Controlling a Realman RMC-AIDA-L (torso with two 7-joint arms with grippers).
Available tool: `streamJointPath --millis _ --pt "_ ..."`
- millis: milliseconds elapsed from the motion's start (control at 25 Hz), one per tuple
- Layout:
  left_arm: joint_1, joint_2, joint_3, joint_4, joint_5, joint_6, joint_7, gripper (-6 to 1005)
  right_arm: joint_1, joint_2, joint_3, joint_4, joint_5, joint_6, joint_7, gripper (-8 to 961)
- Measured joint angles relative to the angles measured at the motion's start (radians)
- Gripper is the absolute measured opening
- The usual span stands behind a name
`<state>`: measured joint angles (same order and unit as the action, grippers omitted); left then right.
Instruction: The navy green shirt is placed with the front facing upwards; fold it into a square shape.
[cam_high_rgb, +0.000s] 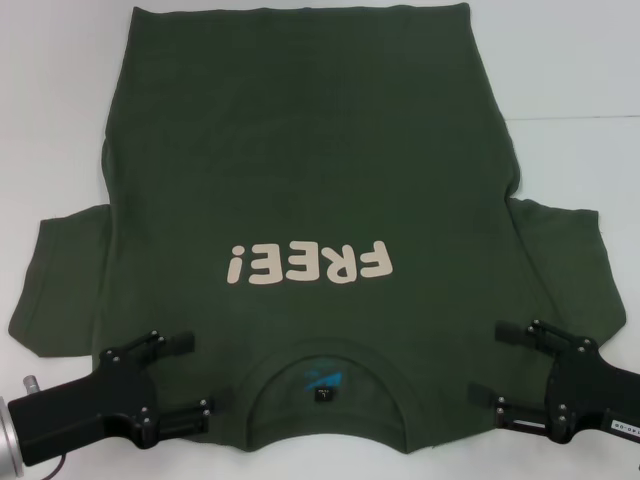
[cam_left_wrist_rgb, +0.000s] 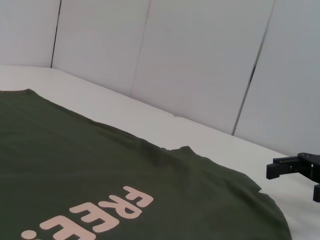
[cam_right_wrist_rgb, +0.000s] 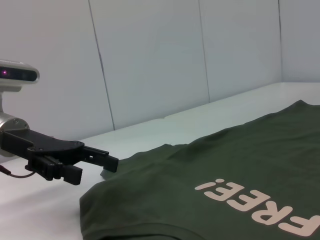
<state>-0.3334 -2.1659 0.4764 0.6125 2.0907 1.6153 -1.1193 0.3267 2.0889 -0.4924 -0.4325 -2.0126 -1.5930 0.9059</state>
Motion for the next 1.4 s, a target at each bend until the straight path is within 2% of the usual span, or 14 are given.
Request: streamJointPath --millis 520,600,720,880,1120,1240,1400 --pt "-0.005 0.001 -0.015 -0.009 -0.002 0.001 -0.003 937 0.001 0.0 0.0 -0.001 0.0 0.0 0.004 928" --pt "-0.008 0.002 -0.019 -0.009 -0.002 0.008 -0.041 936 0.002 0.0 0.0 -0.002 0.0 0.0 0.007 927" --pt "-0.023 0.011 -0.035 -0.001 -0.002 0.027 -0.184 936 0.003 0.0 0.001 -0.003 0.0 0.0 0.01 927" --pt "-0.056 0.042 -0.085 0.021 0.003 0.073 -0.445 937 0.003 0.0 0.002 -0.004 0.0 -0.002 0.015 927" --pt "-0.088 0.099 -0.226 0.055 0.017 0.072 -0.835 936 0.005 0.0 0.002 -0.005 0.0 -0.003 0.025 927" --pt "-0.092 0.119 -0.233 0.11 0.063 0.015 -1.033 937 0.005 0.0 0.001 -0.005 0.0 -0.009 0.026 927" --pt "-0.107 0.146 -0.235 0.166 0.185 -0.045 -1.202 937 0.005 -0.001 0.0 -0.005 0.0 -0.018 0.029 927"
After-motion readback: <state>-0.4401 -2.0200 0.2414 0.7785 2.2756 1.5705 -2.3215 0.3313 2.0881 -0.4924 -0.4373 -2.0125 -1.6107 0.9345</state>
